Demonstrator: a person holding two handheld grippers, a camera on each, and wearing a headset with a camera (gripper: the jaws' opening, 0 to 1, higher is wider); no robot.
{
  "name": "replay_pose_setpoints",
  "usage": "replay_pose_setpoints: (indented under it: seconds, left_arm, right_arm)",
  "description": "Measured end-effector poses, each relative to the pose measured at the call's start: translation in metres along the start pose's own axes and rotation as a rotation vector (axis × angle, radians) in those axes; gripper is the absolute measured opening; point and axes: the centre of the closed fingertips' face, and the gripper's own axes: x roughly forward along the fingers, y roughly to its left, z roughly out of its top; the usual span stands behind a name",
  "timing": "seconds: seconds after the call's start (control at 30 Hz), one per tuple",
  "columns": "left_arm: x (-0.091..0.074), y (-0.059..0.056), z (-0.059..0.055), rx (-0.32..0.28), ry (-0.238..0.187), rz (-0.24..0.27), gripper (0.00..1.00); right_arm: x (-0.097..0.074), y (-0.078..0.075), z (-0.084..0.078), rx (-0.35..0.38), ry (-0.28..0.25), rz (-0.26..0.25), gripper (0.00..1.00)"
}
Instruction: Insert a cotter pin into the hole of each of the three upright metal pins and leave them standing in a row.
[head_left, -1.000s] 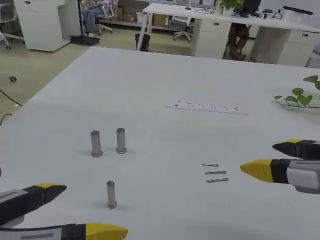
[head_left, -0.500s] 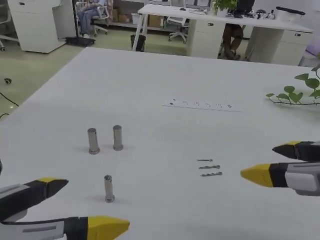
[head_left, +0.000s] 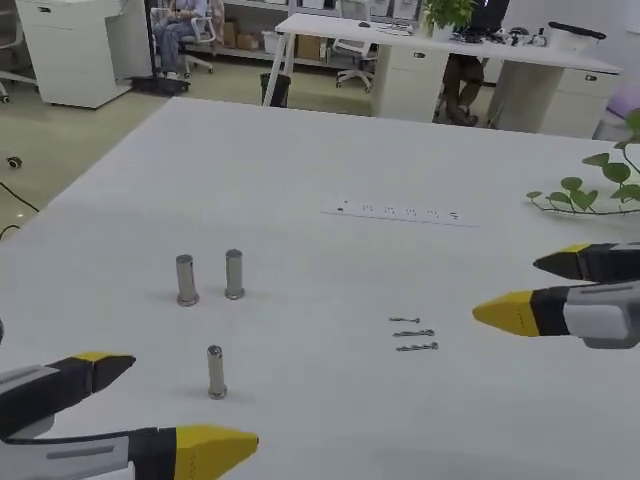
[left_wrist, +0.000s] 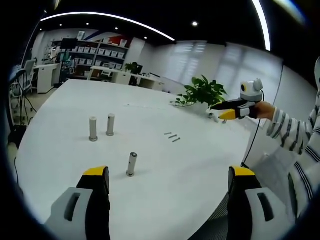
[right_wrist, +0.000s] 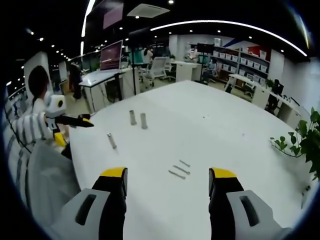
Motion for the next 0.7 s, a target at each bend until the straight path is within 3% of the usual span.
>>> replay_pose_setpoints:
  seconds: [0.07,0.13,0.33,0.53,0.7]
  left_arm:
    - [0.000,0.000,0.001,-0.006,-0.004,0.004,0.99]
    - [-0.001,0.000,0.001,-0.013,-0.007,0.007,0.99]
    - [-0.002,-0.001,-0.001,-0.005,-0.002,0.007,0.99]
    - [-0.004,-0.001,-0.002,-0.013,-0.002,0.012,0.99]
    - [-0.005,-0.001,-0.003,-0.013,-0.003,0.018,0.99]
  right_arm:
    - [0.000,0.000,0.002,-0.002,0.003,0.005,0.67]
    - [-0.001,0.006,0.011,-0.009,-0.026,0.042,0.70]
    - [-0.001,0.002,0.024,0.022,-0.041,0.053,0.73]
    - [0.001,-0.008,0.036,-0.041,-0.005,0.041,0.72]
    - [0.006,-0.016,0.047,-0.023,-0.013,0.065,0.71]
